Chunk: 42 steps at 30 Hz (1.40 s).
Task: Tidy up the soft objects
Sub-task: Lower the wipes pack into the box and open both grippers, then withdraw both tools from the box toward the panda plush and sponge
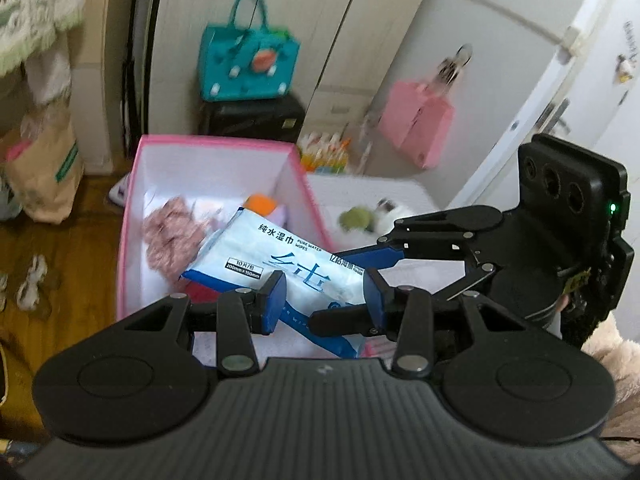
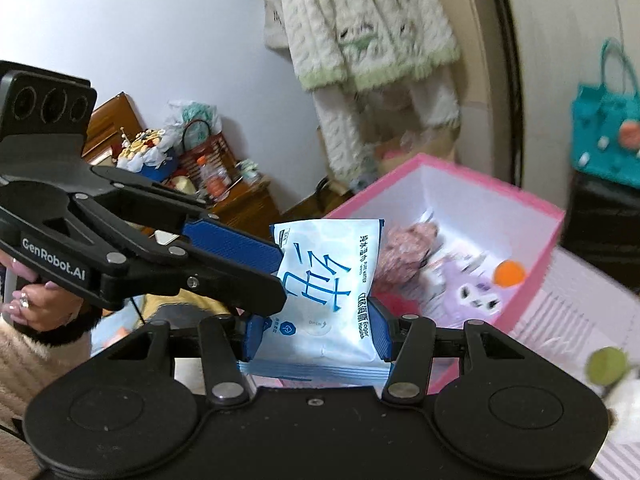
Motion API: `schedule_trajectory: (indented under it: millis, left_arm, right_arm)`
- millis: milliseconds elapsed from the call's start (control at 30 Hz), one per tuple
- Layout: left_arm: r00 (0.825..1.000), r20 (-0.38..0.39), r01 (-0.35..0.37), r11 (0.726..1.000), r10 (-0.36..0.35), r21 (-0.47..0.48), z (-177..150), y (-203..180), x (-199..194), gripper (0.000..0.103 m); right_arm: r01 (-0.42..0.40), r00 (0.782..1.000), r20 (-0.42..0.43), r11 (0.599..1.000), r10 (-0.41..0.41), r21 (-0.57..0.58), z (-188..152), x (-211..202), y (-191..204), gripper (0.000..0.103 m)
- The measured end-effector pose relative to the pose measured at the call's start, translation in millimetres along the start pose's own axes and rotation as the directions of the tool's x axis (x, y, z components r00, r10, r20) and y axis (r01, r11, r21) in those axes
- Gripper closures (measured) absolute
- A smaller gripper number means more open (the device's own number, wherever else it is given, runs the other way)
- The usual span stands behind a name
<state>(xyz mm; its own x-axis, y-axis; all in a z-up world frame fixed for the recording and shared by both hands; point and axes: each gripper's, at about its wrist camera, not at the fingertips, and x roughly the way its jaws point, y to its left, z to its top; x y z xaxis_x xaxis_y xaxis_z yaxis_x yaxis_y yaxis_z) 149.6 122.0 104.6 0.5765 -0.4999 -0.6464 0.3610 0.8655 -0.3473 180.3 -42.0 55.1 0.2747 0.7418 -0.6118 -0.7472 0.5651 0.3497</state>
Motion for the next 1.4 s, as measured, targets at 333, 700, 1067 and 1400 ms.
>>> schedule_trajectory:
  millis: [333,700,1067,1400]
  left_arm:
    - [0.982,-0.186,0.025,0.998,-0.035,-0.056,10.0,44.1,39.7,0.063]
    - [0.970,-0.230,0.054,0.992,-0.079,-0.116,6.8,68.5,69.8,0.063]
    - [0.969,-0.244,0.016,0.994,-0.043,-0.110,0.3,66.3,79.6,0.059]
    - [0.983,-0.172,-0.066,0.998,0.062,-0.022,-2.3,56.5,58.5,0.054]
  right_arm:
    - [-0.156,0.975,-0.154,0.987,0.159,0.034,3.4,47.7,-24.7,0.045]
    - [-0.164,0.928,-0.341,0.986,0.153,-0.005,16.9,77.1,-43.9,0.045]
    - [-0.123,0.900,-0.432,0.985,0.061,-0.117,21.2,87.9,-41.0,0.036]
    - [0.027,0.967,-0.247,0.988,-0.064,-0.151,15.3,23.7,-25.2,0.036]
